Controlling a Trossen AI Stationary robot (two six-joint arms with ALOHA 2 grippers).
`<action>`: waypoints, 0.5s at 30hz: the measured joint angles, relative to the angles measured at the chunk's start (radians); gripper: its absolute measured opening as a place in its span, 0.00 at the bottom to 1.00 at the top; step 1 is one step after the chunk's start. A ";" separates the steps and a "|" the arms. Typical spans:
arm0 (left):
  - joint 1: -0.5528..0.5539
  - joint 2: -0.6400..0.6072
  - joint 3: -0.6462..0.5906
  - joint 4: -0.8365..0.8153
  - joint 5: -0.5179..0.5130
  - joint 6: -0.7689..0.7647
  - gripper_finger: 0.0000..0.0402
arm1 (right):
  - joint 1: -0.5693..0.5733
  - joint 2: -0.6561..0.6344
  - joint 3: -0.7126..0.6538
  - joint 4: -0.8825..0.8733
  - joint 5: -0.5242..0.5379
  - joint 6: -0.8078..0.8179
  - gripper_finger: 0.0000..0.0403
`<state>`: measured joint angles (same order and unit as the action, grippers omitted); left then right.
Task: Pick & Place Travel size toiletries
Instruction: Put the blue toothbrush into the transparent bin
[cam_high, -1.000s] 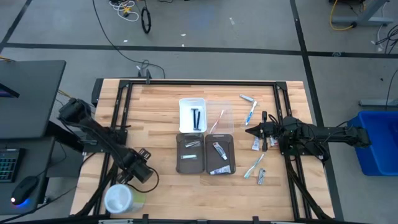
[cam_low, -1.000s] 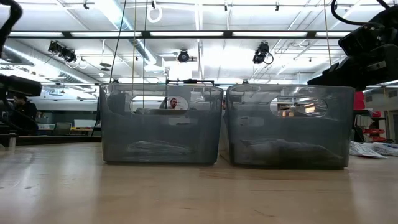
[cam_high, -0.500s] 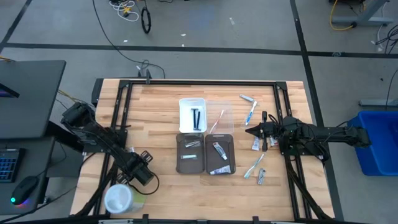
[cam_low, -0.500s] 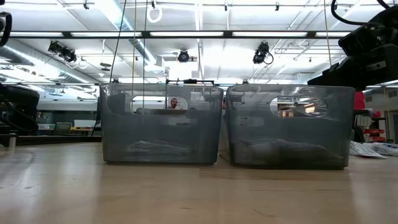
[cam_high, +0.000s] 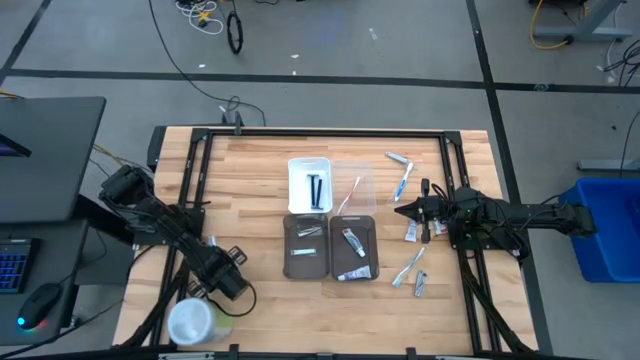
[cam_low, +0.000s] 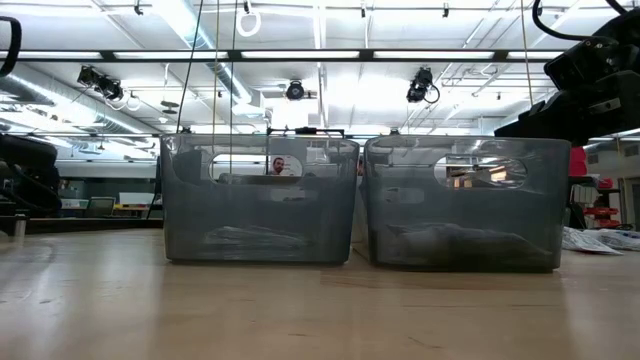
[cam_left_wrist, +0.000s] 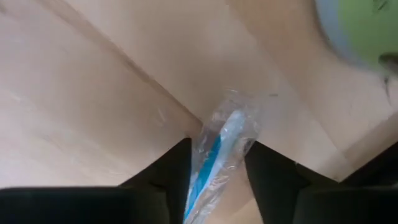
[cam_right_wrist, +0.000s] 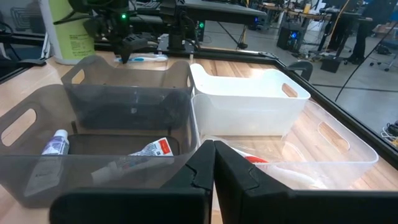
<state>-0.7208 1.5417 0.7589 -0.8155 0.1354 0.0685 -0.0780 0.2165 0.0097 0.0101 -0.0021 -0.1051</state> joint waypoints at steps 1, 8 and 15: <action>0.000 0.000 0.000 -0.003 0.000 -0.001 0.35 | 0.000 0.000 0.000 0.000 0.000 0.000 0.03; 0.000 0.000 0.000 -0.003 -0.007 -0.004 0.20 | 0.000 0.000 0.000 0.000 0.000 0.000 0.03; 0.000 -0.002 0.000 -0.003 -0.011 -0.001 0.10 | 0.000 0.000 0.000 0.000 0.000 0.000 0.03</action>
<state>-0.7204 1.5400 0.7593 -0.8188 0.1243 0.0675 -0.0776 0.2165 0.0097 0.0101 -0.0021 -0.1047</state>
